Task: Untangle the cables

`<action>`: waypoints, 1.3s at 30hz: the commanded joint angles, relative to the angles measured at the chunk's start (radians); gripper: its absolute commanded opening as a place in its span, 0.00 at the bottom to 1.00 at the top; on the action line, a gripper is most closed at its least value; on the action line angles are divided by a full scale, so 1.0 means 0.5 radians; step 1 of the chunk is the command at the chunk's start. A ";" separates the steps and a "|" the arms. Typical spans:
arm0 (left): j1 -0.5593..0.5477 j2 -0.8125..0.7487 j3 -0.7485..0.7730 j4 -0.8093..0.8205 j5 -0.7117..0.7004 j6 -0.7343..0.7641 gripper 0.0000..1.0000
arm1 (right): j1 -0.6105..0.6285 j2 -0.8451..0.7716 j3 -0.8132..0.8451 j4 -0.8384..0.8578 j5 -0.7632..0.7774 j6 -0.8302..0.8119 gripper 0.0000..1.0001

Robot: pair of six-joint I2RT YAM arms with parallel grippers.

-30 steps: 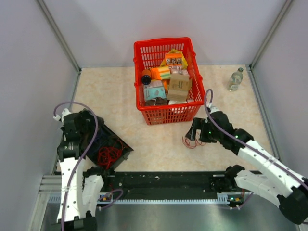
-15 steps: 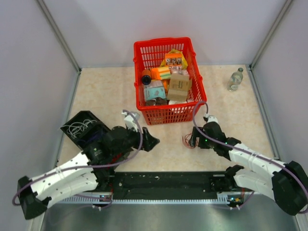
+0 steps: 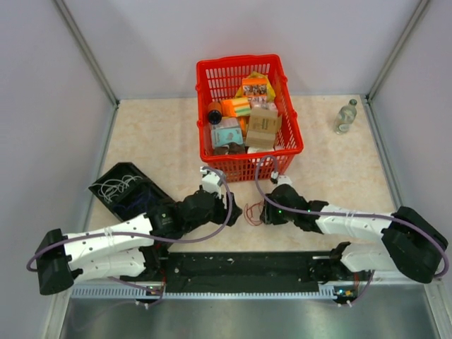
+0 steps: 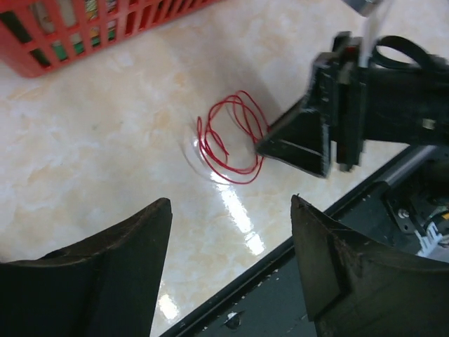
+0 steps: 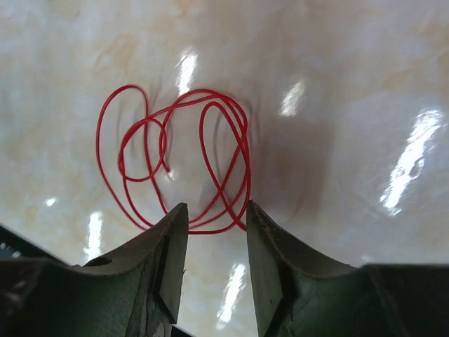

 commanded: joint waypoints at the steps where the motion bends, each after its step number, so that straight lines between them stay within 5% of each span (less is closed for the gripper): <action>1: -0.001 0.062 0.063 -0.097 -0.091 -0.012 0.76 | 0.053 -0.249 0.070 -0.106 -0.113 0.157 0.40; 5: -0.008 0.355 0.216 -0.283 -0.029 -0.032 0.89 | -0.048 -0.676 0.193 -0.406 -0.088 0.160 0.46; 10: -0.121 0.901 0.614 -0.553 -0.187 -0.124 0.98 | -0.333 -1.063 0.392 -1.124 0.218 0.261 0.77; 19: -0.152 1.847 1.452 -1.179 -0.400 -0.416 0.98 | -0.355 -1.735 0.479 -1.327 0.504 0.228 0.77; 29: -0.121 2.019 1.394 -1.008 -0.130 -0.364 0.97 | -0.355 -1.760 0.445 -1.383 0.427 0.237 0.76; 37: -0.124 1.848 1.257 -1.158 -0.326 -0.450 0.32 | -0.355 -1.732 0.442 -1.383 0.440 0.231 0.75; 39: -0.121 1.677 1.189 -1.256 -0.445 -0.492 0.00 | -0.355 -1.729 0.442 -1.379 0.440 0.231 0.75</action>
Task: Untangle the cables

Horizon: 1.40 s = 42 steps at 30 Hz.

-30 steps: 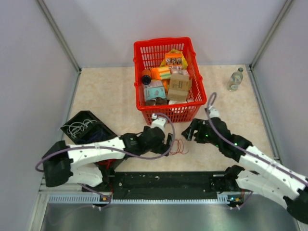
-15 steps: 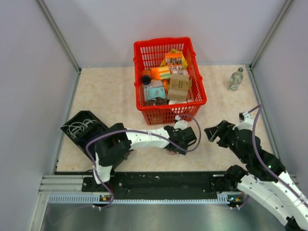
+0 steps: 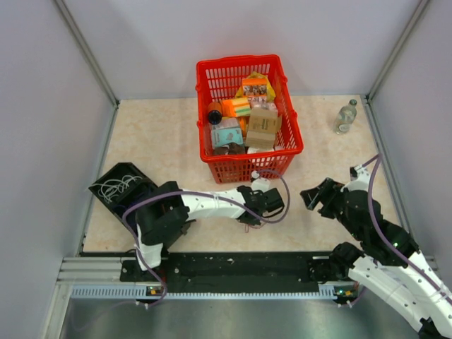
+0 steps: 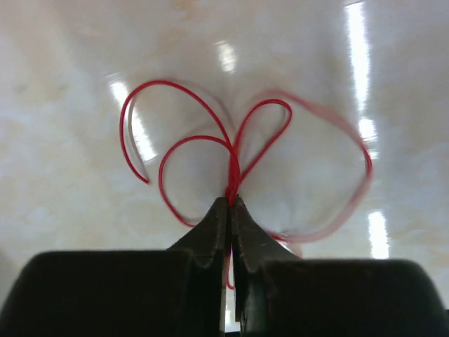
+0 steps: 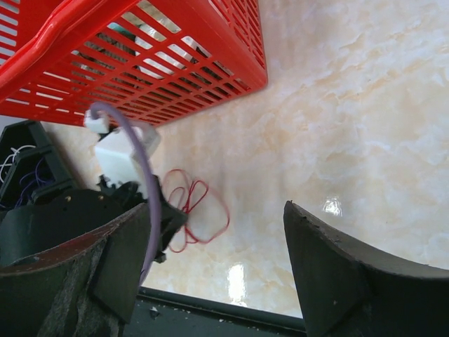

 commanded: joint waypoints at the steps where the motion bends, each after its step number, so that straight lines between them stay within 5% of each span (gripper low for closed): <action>1: 0.008 -0.327 -0.180 -0.339 -0.297 -0.087 0.00 | -0.006 0.026 0.030 -0.005 0.018 0.018 0.75; 7: 0.112 -0.965 -0.447 -0.511 -0.415 -0.185 0.00 | -0.009 0.088 0.033 0.032 0.015 -0.003 0.75; 15: 0.501 -1.876 -0.675 -0.824 -0.562 -0.232 0.00 | -0.009 0.140 0.014 0.087 0.003 -0.031 0.75; 19: 0.875 -2.132 -0.681 -1.063 -0.504 -0.225 0.00 | -0.009 0.158 0.017 0.109 0.000 -0.031 0.75; 27: 1.026 -2.154 -0.877 -1.440 -0.320 -0.629 0.00 | -0.009 0.195 0.011 0.146 -0.031 -0.034 0.75; 33: 1.106 -2.313 -1.092 -1.193 -0.114 -0.807 0.00 | -0.009 0.195 -0.010 0.170 -0.058 -0.022 0.75; 42: 1.324 -2.077 -1.162 -1.340 -0.289 -1.271 0.00 | -0.012 0.161 -0.016 0.167 -0.074 -0.031 0.75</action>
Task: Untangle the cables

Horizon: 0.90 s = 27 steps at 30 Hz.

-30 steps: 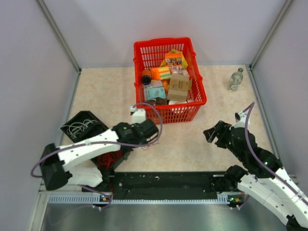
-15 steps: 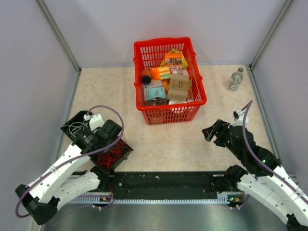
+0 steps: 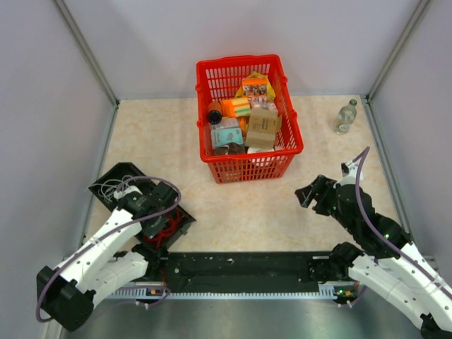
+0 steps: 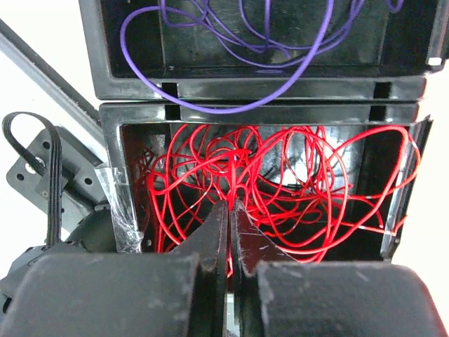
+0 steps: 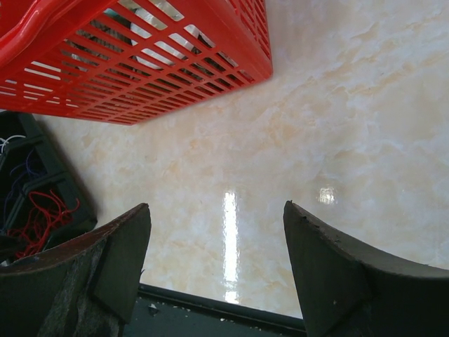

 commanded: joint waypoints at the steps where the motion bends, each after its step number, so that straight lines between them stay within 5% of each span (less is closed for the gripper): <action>1: 0.043 0.039 0.036 -0.039 -0.100 -0.267 0.09 | -0.009 -0.018 -0.012 0.081 -0.027 -0.026 0.75; 4: 0.052 -0.031 0.070 -0.033 -0.070 -0.196 0.79 | -0.009 -0.018 -0.019 0.081 -0.036 -0.029 0.75; 6: 0.055 -0.089 0.134 -0.063 -0.039 -0.131 0.99 | -0.009 -0.015 -0.019 0.081 -0.033 -0.026 0.75; 10: 0.055 -0.215 0.370 -0.186 -0.024 0.009 0.99 | -0.012 0.028 0.000 0.084 -0.006 -0.056 0.75; 13: 0.055 -0.334 0.591 -0.076 0.010 0.398 0.99 | -0.012 0.065 0.052 0.084 0.025 -0.130 0.75; 20: 0.055 -0.547 0.870 1.172 0.669 1.521 0.99 | -0.012 0.154 0.431 0.075 0.144 -0.601 0.81; 27: 0.055 -0.066 1.566 1.799 1.509 2.141 0.99 | -0.012 0.402 1.198 0.032 0.460 -1.182 0.95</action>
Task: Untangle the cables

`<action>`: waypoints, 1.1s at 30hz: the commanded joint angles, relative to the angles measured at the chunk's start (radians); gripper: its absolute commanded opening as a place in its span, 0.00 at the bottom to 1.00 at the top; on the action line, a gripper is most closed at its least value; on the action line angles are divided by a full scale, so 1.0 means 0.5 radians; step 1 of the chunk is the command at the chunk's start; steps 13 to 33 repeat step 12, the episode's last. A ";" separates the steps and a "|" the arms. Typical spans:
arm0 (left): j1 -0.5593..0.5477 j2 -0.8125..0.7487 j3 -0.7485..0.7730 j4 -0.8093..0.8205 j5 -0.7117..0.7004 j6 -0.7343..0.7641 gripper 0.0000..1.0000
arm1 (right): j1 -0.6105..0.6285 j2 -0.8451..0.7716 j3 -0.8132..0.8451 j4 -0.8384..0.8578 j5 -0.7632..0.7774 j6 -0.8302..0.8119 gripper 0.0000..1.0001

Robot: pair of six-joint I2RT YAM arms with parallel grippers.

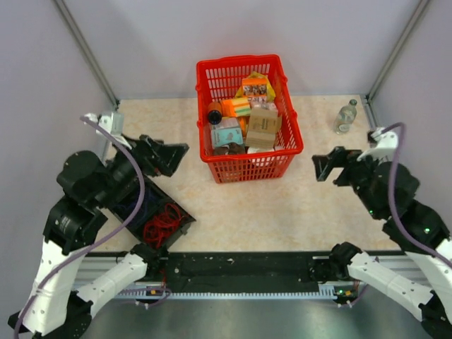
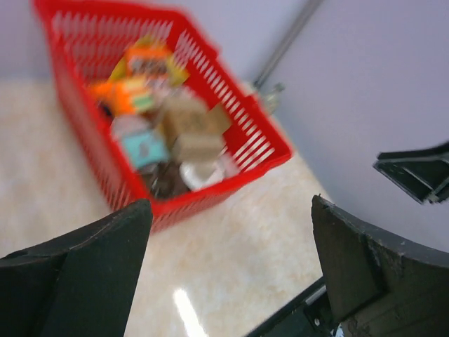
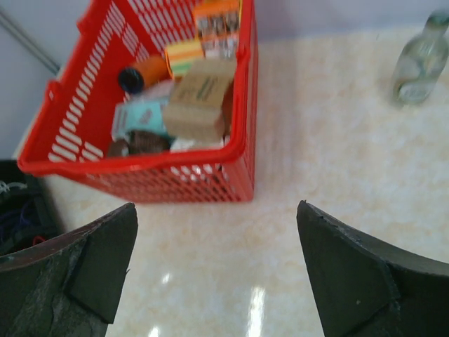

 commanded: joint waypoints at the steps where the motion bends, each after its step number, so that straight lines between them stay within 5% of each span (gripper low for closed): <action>1: 0.007 0.315 0.496 0.673 0.676 0.630 0.99 | -0.012 0.145 0.537 0.046 0.314 -0.524 0.95; 10: 0.010 0.340 0.666 1.320 0.827 0.748 0.99 | -0.009 0.210 1.120 0.181 0.410 -0.920 0.99; 33: 0.007 0.328 0.672 1.336 0.803 0.757 0.99 | -0.012 0.164 1.136 0.226 0.361 -0.920 0.99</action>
